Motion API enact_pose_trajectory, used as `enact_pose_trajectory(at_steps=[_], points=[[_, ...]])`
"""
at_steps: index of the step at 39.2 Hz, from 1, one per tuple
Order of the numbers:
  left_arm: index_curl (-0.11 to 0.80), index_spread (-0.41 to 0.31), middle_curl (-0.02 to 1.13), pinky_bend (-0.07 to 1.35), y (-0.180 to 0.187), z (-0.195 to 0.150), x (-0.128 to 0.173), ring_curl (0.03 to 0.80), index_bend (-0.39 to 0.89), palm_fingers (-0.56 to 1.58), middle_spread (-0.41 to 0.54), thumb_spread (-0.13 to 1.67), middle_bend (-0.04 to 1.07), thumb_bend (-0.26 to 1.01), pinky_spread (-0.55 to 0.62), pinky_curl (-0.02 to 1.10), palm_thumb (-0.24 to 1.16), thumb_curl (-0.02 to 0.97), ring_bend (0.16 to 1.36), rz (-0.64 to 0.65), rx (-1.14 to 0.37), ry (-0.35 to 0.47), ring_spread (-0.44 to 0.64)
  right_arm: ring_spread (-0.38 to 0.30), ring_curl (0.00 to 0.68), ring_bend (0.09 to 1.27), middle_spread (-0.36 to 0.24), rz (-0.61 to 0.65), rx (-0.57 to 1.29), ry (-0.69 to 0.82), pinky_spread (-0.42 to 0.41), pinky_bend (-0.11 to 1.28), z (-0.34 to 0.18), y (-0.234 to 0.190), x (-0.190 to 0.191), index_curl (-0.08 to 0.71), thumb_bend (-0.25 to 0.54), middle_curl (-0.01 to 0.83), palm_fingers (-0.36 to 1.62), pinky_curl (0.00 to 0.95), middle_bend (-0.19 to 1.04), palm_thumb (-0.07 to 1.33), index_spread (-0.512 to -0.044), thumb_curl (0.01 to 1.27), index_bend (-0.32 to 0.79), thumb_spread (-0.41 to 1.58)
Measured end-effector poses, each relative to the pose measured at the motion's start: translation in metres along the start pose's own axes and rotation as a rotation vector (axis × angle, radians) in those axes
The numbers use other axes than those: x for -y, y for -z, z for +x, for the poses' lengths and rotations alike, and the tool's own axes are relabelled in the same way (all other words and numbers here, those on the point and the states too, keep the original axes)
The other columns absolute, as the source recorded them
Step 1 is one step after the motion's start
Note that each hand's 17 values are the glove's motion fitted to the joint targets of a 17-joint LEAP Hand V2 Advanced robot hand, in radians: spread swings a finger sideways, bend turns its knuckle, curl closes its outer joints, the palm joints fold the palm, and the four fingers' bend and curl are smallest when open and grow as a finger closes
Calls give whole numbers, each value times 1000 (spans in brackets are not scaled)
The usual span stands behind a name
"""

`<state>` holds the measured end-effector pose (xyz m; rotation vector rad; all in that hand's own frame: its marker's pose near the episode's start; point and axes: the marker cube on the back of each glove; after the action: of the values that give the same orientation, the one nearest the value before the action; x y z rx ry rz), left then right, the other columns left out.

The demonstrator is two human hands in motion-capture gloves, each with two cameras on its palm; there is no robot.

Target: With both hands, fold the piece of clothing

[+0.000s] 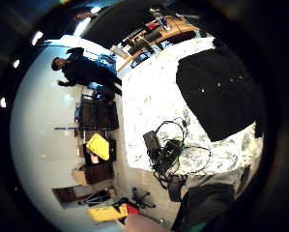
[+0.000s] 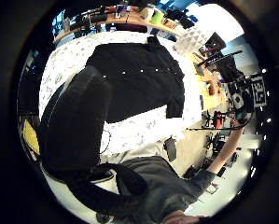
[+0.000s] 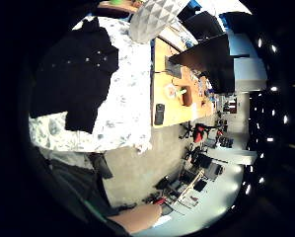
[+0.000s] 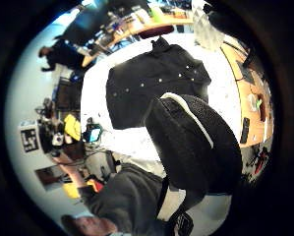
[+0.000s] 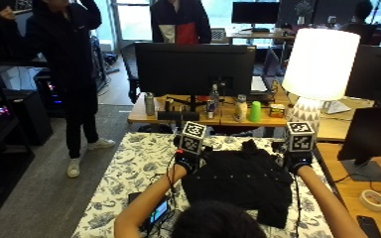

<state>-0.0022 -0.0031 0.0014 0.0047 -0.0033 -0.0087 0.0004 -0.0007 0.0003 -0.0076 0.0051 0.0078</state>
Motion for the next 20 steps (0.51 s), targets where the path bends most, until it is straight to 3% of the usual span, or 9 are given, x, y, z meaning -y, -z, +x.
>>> enact_pose_trajectory(at_steps=[4, 8, 20], points=[[60, 51, 27, 424, -3, -7, 8, 118, 142, 189, 210, 666, 114, 90, 285, 127, 136, 17, 484, 13, 17, 25, 265, 84, 89, 262, 0, -15, 3, -10, 163, 334, 0, 0, 0, 130, 184, 93, 398, 120, 211, 286, -220, 44, 246, 648], [98, 62, 49, 458, -2, -14, 10, 154, 158, 153, 252, 884, 135, 92, 352, 169, 143, 33, 533, 19, 50, 45, 335, 106, 121, 262, -1, -16, 13, -14, 200, 334, 4, 0, 2, 179, 188, 132, 383, 161, 203, 305, -266, 59, 232, 861], [185, 65, 103, 501, -1, -12, 8, 195, 171, 105, 296, 1198, 160, 71, 421, 230, 143, 78, 592, 20, 45, 48, 422, 134, 168, 248, -1, -36, 67, -12, 244, 312, 11, 12, -13, 258, 158, 205, 368, 221, 181, 324, -318, 95, 190, 1168]])
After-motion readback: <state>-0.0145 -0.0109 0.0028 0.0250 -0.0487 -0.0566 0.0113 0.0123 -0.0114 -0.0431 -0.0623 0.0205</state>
